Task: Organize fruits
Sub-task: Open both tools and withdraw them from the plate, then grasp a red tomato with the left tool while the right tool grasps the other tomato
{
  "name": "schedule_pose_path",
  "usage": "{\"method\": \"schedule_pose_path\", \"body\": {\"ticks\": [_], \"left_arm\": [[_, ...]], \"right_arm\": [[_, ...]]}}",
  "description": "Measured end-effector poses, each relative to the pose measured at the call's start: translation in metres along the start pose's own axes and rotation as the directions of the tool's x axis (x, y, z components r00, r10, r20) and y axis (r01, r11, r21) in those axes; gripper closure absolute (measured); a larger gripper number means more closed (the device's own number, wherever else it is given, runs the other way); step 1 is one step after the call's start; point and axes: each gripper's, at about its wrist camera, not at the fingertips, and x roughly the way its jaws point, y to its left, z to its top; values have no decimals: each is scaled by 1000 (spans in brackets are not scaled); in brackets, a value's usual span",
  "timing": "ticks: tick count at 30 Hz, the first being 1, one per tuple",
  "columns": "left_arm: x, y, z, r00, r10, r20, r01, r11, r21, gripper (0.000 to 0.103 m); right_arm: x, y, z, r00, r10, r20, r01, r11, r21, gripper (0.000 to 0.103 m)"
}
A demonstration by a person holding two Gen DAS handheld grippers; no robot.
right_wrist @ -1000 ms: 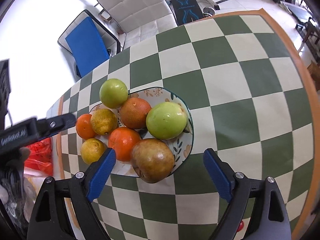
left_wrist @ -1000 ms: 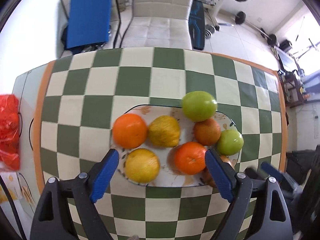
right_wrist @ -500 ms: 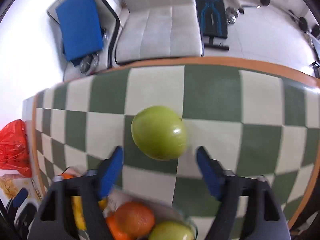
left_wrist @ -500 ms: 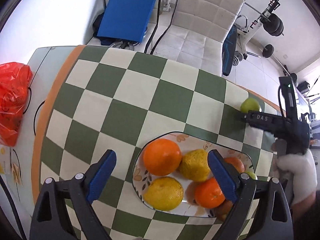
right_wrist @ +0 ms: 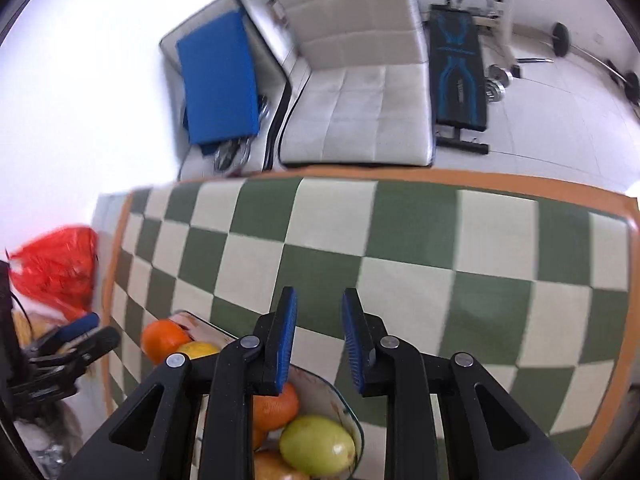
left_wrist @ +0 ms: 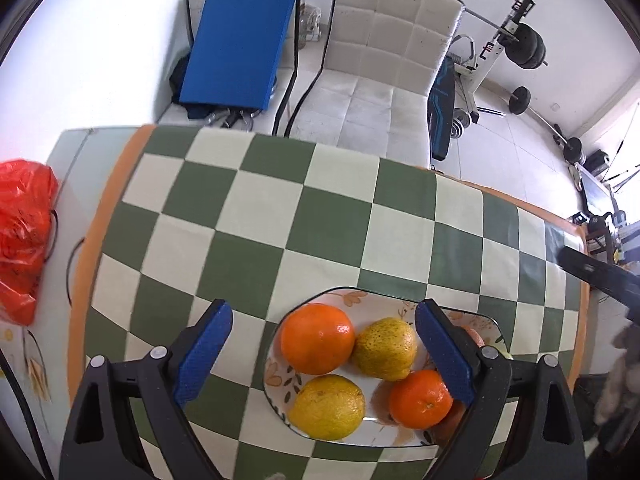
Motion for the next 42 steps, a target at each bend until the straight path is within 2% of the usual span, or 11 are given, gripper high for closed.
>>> {"method": "schedule_pose_path", "body": {"ticks": [1, 3, 10, 15, 19, 23, 25, 35, 36, 40, 42], "left_arm": [[-11, 0, -5, 999, 29, 44, -30, 999, 26, 9], [-30, 2, -21, 993, 58, 106, -64, 996, 55, 9], [-46, -2, -101, 995, 66, 80, -77, 987, 141, 9], [-22, -28, -171, 998, 47, -34, -38, 971, 238, 9], [6, -58, -212, 991, 90, -99, -51, 937, 345, 9], [18, -86, -236, 986, 87, -142, -22, 914, 405, 9], [17, -104, -249, 984, 57, -169, 21, 903, 429, 9], [35, -217, -338, 931, -24, -365, 263, 738, 622, 9], [38, -223, -343, 930, -22, -367, 269, 720, 639, 14], [34, -238, -354, 953, -33, -302, 246, 670, 700, 73], [33, -235, -348, 951, -37, -306, 248, 680, 690, 76]], "right_arm": [[-14, -3, -4, 1000, 21, 8, -21, 999, 29, 63], [-50, 7, -29, 997, -53, 57, 53, 999, 12, 18], [-104, 45, -142, 972, -210, 102, 203, 976, 73, 4], [-96, 4, -253, 964, -260, -47, 263, 926, 270, 4], [-58, -35, -320, 954, -241, -175, 291, 886, 361, 13], [-32, -49, -353, 950, -265, -164, 307, 887, 345, 44], [-31, -45, -359, 949, -286, -136, 314, 898, 307, 73], [-96, -83, -450, 951, -308, -24, 281, 830, 481, 73], [-96, -89, -460, 949, -313, -23, 283, 821, 496, 73], [-108, -99, -473, 947, -321, -16, 282, 807, 519, 72], [-108, -98, -477, 950, -313, -9, 271, 808, 523, 72]]}}
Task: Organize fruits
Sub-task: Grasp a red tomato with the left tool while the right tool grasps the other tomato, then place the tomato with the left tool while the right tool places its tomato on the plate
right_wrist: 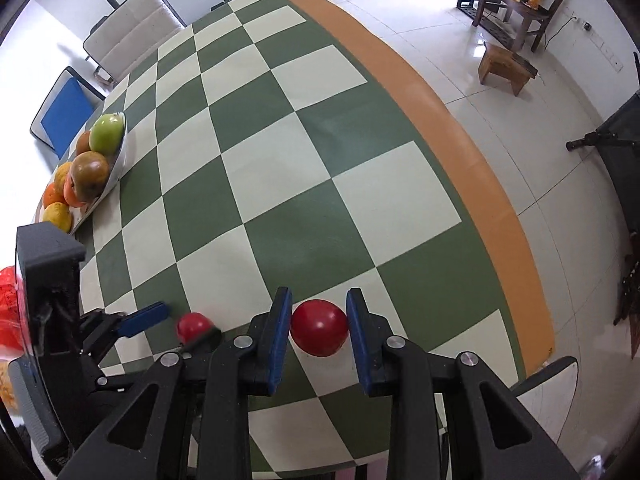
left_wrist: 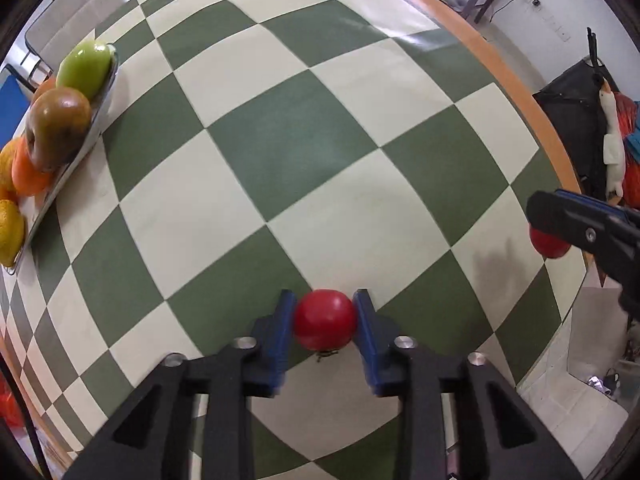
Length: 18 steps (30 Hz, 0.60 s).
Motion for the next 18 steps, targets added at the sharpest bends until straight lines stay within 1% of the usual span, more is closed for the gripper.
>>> {"method": "schedule_pose_path", "body": {"ticks": [2, 3, 4, 6, 7, 9, 10, 11, 12, 13, 15, 16, 17, 18], "left_arm": [[-6, 13, 2, 1000, -3, 10, 4, 999, -37, 76], [-11, 23, 3, 1000, -10, 18, 11, 998, -67, 76], [-19, 37, 3, 999, -25, 24, 28, 994, -107, 76], [-35, 64, 1, 998, -40, 46, 48, 983, -180, 76], [-47, 80, 0, 997, -48, 62, 61, 973, -223, 76], [-77, 121, -2, 993, -59, 107, 91, 941, -325, 76], [-87, 135, -5, 991, -57, 123, 98, 929, -358, 76], [-100, 156, -6, 988, -62, 141, 115, 907, -405, 76], [-113, 178, -6, 984, -70, 163, 138, 880, -454, 76], [-118, 201, -11, 981, -70, 179, 150, 861, -485, 76], [-132, 237, -7, 976, -65, 210, 174, 813, -556, 76], [-134, 257, -7, 973, -52, 223, 176, 795, -581, 76], [-135, 268, -5, 973, -36, 229, 170, 783, -598, 76], [-137, 282, -1, 971, -25, 237, 170, 771, -614, 76]], "right_arm": [[0, 6, -2, 1000, 13, 4, -13, 1000, -9, 72], [1, 14, 1, 1000, 29, 5, -29, 999, -15, 72], [-7, 20, 1, 999, 43, 5, -43, 999, -23, 72], [-9, 39, 9, 997, 73, 4, -73, 996, -50, 72], [-17, 43, 12, 996, 92, 6, -92, 994, -56, 72], [-24, 67, 23, 989, 146, 9, -145, 985, -89, 72], [-28, 81, 28, 986, 167, 9, -165, 981, -101, 72], [-30, 96, 35, 979, 203, 5, -201, 973, -116, 72], [-30, 114, 42, 969, 248, -7, -246, 960, -130, 72], [-31, 126, 50, 960, 280, -17, -279, 950, -138, 72], [-33, 166, 71, 932, 360, -37, -360, 916, -174, 72], [-34, 182, 78, 924, 380, -44, -381, 905, -190, 72], [-33, 206, 92, 907, 416, -59, -419, 883, -212, 72], [-32, 222, 101, 900, 431, -67, -434, 871, -229, 72]]}}
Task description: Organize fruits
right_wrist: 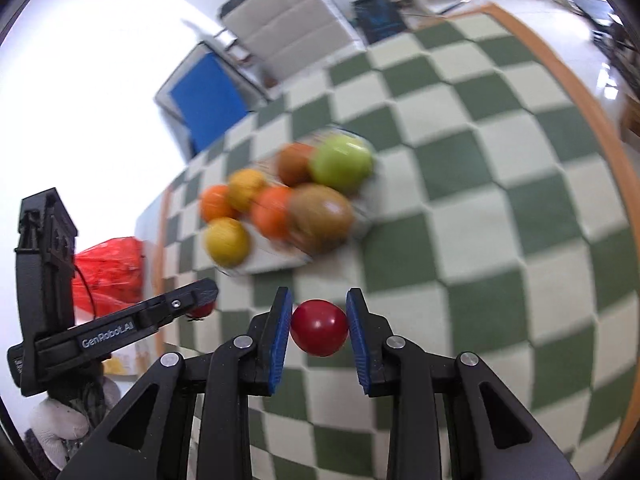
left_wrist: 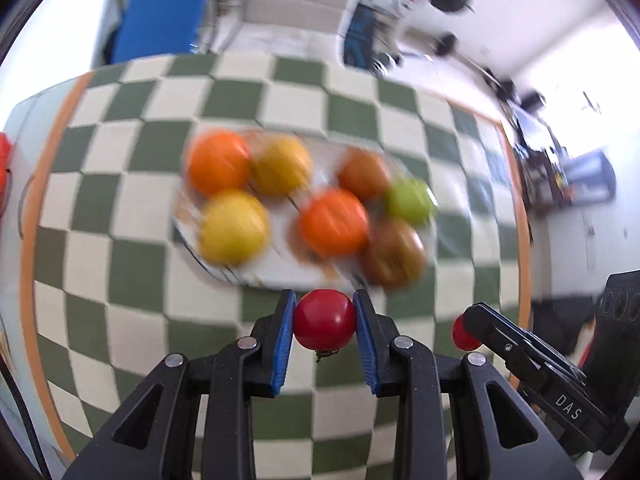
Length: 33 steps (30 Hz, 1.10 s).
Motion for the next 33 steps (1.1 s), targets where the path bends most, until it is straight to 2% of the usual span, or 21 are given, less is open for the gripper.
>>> {"method": "schedule_pose_path", "body": {"ticks": [2, 5, 9, 11, 13, 15, 17, 18, 22, 23, 25, 27, 29, 33], "left_arm": [[-2, 14, 15, 1000, 6, 14, -5, 999, -36, 76], [6, 29, 28, 1000, 6, -10, -7, 998, -67, 76], [40, 36, 46, 996, -18, -87, 8, 994, -111, 76], [47, 38, 55, 992, -41, -120, 25, 991, -131, 75], [51, 40, 60, 989, -35, -145, 13, 989, -147, 74], [48, 41, 62, 989, -36, -146, 13, 988, -155, 72], [42, 42, 62, 991, -18, -130, -2, 989, -147, 71], [36, 41, 61, 993, 4, -117, -19, 991, -134, 64], [23, 42, 51, 994, 77, -78, -84, 992, -91, 34], [19, 42, 47, 993, 99, -60, -104, 992, -77, 31], [12, 40, 37, 989, 148, -30, -149, 988, -46, 14], [6, 40, 24, 980, 197, -14, -198, 980, -21, 7], [-2, 41, 11, 973, 232, 5, -232, 973, -7, 7], [-25, 40, -10, 957, 279, 75, -280, 960, 3, 3]], "right_arm": [[19, 26, 30, 999, 29, -16, -29, 998, -46, 72], [43, 47, 61, 996, 69, -63, -73, 996, -59, 72], [76, 57, 88, 991, 48, -123, -56, 996, -64, 72], [86, 54, 96, 989, 32, -144, -40, 998, -54, 71], [98, 51, 103, 985, 8, -173, -16, 999, -48, 70], [105, 44, 108, 981, -7, -192, 2, 1000, -29, 50], [104, 39, 110, 982, -31, -187, 24, 999, -35, 38], [102, 39, 111, 982, -38, -184, 32, 999, -37, 31], [87, 38, 104, 982, -94, -164, 83, 994, -72, 20], [83, 39, 102, 982, -112, -153, 99, 991, -85, 16], [71, 45, 95, 973, -201, -113, 185, 973, -135, 9], [58, 54, 85, 948, -313, -56, 297, 936, -188, 5], [48, 59, 75, 926, -377, -24, 363, 906, -215, 3], [28, 70, 51, 895, -444, 43, 441, 868, -230, 3]]}}
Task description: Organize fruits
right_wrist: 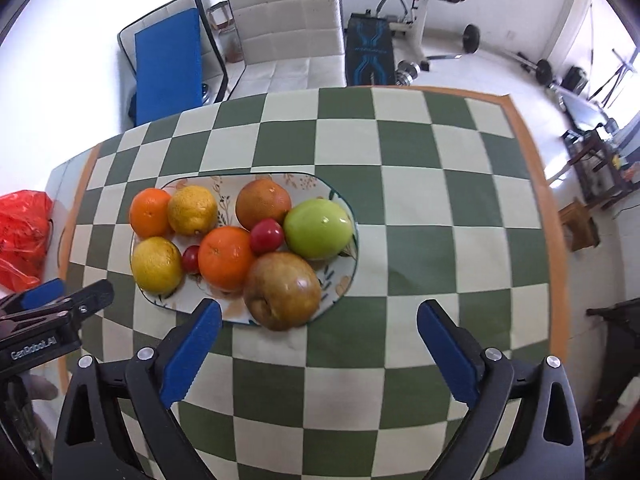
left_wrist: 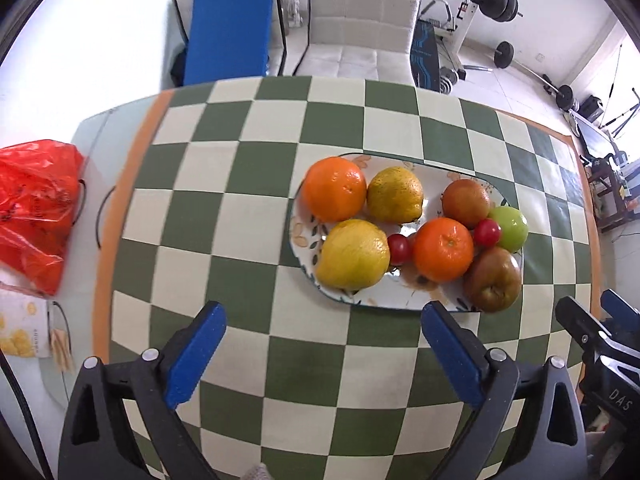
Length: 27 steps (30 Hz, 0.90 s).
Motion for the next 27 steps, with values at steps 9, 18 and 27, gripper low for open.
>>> {"method": "schedule_pose_path", "body": {"ticks": [9, 18, 27], "left_arm": [[-78, 5, -25, 990, -6, 139, 4, 1000, 17, 3], [-169, 1, -63, 967, -46, 250, 27, 996, 80, 3], [-240, 2, -97, 938, -74, 339, 34, 992, 121, 3]], "right_arm": [[-68, 6, -34, 997, 7, 82, -9, 1000, 21, 2], [-185, 17, -77, 974, 37, 225, -44, 999, 23, 2], [-279, 26, -116, 944, 48, 327, -60, 998, 27, 2]]}}
